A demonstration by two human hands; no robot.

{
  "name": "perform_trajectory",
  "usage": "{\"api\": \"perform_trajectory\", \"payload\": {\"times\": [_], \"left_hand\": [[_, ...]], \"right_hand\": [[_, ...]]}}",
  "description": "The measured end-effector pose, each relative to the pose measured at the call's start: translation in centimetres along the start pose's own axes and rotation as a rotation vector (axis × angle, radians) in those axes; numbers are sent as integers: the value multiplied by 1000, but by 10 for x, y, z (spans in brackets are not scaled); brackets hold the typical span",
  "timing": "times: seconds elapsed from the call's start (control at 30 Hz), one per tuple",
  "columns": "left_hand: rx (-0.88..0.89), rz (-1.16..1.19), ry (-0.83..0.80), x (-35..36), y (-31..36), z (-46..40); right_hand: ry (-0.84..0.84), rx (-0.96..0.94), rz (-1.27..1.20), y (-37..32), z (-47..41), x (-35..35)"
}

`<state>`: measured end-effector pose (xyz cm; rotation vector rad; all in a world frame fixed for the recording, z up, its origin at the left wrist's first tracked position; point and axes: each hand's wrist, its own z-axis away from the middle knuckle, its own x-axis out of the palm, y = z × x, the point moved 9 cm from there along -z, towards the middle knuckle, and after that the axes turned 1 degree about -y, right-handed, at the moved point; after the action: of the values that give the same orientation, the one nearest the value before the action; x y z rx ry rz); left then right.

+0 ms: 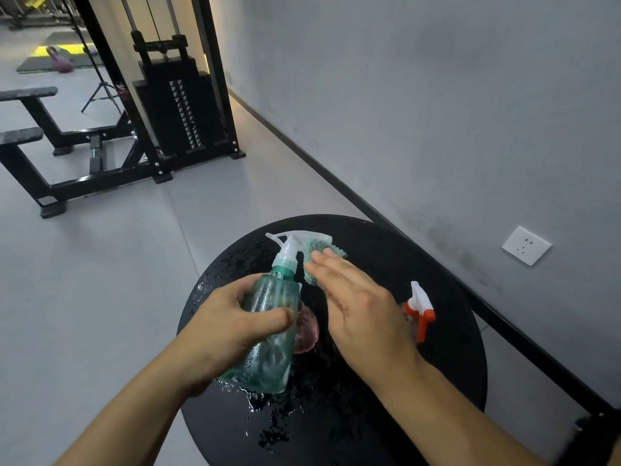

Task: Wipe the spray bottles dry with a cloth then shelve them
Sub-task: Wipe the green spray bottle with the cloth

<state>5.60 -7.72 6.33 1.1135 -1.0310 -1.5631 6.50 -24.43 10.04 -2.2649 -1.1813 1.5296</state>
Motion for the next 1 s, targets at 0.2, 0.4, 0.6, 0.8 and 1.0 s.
{"api": "perform_trajectory", "payload": {"times": [0.2, 0.4, 0.6, 0.8, 1.0], "left_hand": [[-18, -69, -61, 14, -2, -1], [-18, -153, -104, 19, -1, 1], [8, -180, -77, 13, -1, 0], [71, -232, 42, 1, 1, -2], [191, -490, 222, -12, 9, 2]], "right_hand": [[56, 0, 3, 3, 1, -6], [33, -51, -21, -5, -2, -5], [3, -3, -18, 1, -4, -6], [117, 46, -132, 9, -8, -23], [209, 21, -209, 1, -9, -38]]}}
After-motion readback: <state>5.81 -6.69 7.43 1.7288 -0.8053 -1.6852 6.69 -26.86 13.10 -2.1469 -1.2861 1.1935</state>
